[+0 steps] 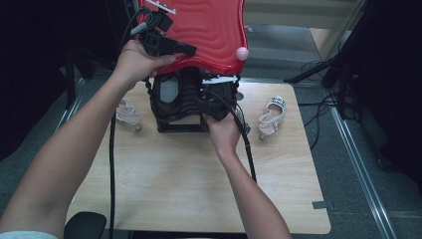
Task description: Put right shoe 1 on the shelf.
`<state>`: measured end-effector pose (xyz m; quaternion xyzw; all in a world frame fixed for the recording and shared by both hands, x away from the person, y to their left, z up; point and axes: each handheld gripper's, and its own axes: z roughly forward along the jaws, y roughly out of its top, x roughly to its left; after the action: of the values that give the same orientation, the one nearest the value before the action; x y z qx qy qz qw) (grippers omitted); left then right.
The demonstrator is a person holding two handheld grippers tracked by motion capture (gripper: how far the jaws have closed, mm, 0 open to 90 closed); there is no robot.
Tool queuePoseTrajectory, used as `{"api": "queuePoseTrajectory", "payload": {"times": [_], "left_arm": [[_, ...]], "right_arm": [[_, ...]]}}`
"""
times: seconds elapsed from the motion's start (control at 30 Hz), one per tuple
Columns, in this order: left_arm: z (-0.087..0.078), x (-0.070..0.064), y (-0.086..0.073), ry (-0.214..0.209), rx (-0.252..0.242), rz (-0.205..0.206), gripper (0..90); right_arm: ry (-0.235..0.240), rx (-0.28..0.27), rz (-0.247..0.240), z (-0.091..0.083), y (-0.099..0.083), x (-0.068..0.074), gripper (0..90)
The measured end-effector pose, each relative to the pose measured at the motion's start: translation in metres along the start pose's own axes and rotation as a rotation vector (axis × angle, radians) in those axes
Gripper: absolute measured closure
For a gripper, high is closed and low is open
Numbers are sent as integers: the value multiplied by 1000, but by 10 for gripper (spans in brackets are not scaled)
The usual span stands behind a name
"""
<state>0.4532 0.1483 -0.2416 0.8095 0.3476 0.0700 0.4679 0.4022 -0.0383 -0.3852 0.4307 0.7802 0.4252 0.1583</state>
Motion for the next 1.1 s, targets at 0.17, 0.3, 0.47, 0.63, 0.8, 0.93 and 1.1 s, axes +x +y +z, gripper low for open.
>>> {"api": "queuePoseTrajectory", "payload": {"times": [0.17, 0.3, 0.47, 0.63, 0.8, 0.93, 1.1], "left_arm": [[0, 0, 0, 1, 0, 2, 900], [0, -2, 1, 16, 1, 6, 900], [0, 0, 1, 6, 4, 4, 900], [1, 0, 1, 6, 6, 2, 900], [1, 1, 2, 0, 6, -5, 900], [1, 1, 1, -5, 5, -5, 900], [0, 1, 1, -6, 7, 0, 900]], "right_arm": [[66, -21, 34, -5, 1, -3, 675], [92, -16, 19, -15, 1, 1, 678], [132, -26, 2, -36, -6, 4, 722], [183, -22, -37, -55, -15, 6, 802], [231, -40, -107, -73, -30, 0, 900], [279, -8, -143, -79, -47, -9, 900], [292, 31, -169, -74, -63, -22, 900]]}}
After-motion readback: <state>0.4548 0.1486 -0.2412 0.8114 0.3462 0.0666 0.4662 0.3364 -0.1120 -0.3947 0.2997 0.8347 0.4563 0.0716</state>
